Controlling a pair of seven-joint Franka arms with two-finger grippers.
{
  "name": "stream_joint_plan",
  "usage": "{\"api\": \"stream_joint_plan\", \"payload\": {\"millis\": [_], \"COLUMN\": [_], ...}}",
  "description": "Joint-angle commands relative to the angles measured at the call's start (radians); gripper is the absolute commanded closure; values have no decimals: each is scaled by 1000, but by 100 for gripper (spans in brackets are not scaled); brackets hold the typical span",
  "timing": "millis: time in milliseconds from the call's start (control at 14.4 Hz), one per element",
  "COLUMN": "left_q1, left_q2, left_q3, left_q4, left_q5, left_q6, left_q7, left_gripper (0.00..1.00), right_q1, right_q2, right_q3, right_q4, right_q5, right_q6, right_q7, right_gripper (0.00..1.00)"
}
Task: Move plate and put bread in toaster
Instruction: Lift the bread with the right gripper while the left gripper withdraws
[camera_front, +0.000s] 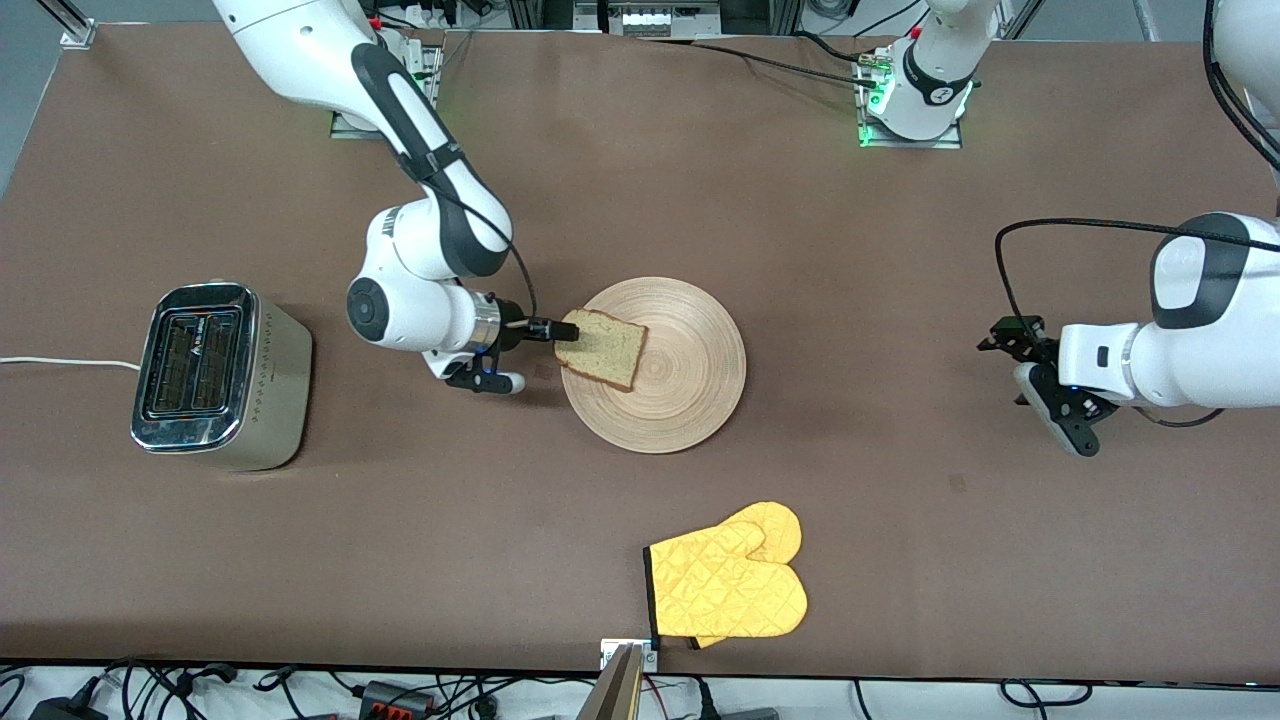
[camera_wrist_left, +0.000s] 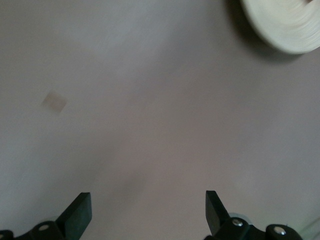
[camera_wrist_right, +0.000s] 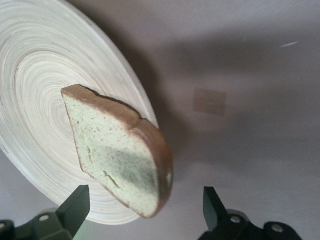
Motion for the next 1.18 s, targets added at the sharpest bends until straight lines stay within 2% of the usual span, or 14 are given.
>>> {"api": "stream_joint_plan", "payload": {"millis": [0,208,278,347,624,763,971,1110], "left_q1": [-97,-218,-250,-275,-371,-379,-303,-249], "left_q2": [15,9,1,-5,-8,-7,-4,-1], "left_q3": [9,6,0,-3,-8,-24,-20,-28], "left_q4": [100,136,136,137,140,183,251,286], "left_q5": [171,320,330,333,315,279,53,-36], "left_q6": [-118,-211,-227,-248,-293,-305,-304,-301], "left_q7": [-172,-341,-434,-561,-960,-1128,-1176,-1133], "left_gripper": [0,0,0,0,0,0,0,0], "right_q1": [14,11,8,5,3,2,8,6], "right_q2": [32,36,42,44,44,44,42,42], "right_q3": [-9,-9,-9,-9,-9,-10,-10,-10], "right_q4": [11,15,17,18,28,32,38,48], "right_q5": [27,27,27,27,27,27,27,27], "right_q6": [34,32,32,32,24,21,21,20], "right_q7": [11,11,11,9,6,0,6,5], "right_gripper": [0,0,0,6,43,62,85,95]}}
